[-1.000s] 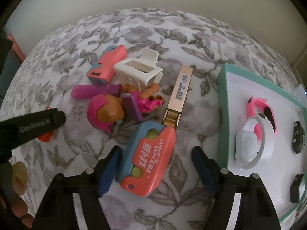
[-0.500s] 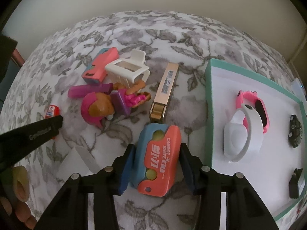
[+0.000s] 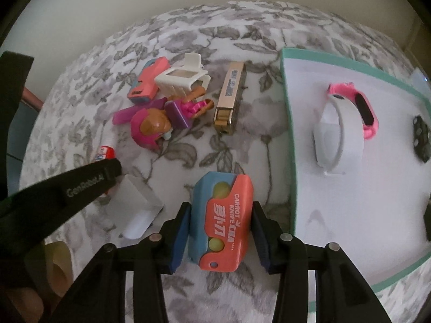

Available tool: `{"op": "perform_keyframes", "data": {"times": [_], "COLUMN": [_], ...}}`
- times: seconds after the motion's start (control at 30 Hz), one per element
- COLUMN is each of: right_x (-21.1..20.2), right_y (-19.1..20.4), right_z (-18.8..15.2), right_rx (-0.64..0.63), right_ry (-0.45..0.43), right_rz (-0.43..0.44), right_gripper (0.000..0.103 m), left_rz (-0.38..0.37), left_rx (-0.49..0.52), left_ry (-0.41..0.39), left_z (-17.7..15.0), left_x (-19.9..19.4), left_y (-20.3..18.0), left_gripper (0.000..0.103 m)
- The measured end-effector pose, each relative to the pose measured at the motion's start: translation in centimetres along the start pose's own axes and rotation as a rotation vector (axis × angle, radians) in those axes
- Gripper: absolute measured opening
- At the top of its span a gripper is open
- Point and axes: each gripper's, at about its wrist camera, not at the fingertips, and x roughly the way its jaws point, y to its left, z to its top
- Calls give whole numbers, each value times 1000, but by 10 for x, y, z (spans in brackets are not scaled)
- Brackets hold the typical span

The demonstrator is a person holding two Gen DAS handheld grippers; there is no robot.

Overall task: Organize rigid objects
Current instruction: 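Carry the toy knife and glue bottle into the white tray and open both tools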

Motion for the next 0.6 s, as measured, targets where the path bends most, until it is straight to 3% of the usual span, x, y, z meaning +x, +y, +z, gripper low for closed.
{"op": "perform_keyframes", "data": {"times": [0.3,0.5,0.6], "right_x": [-63,-90,-90], "right_y": [-14,-40,-55], "right_z": [-1,6,11], "right_rx": [-2,14,47], "right_ry": [-119,-178,-175], "right_rz": [35,-59,-55], "right_gripper": [46,46,46], "left_rz": [-22,-84,-106], "left_rx": [-22,7,29], "left_ry": [-130,-168,-173], "left_z": [-8,-9,-8], "left_x": [-62,-88,-90], "left_y": [-4,-21,-28], "left_gripper": [29,28,28]}}
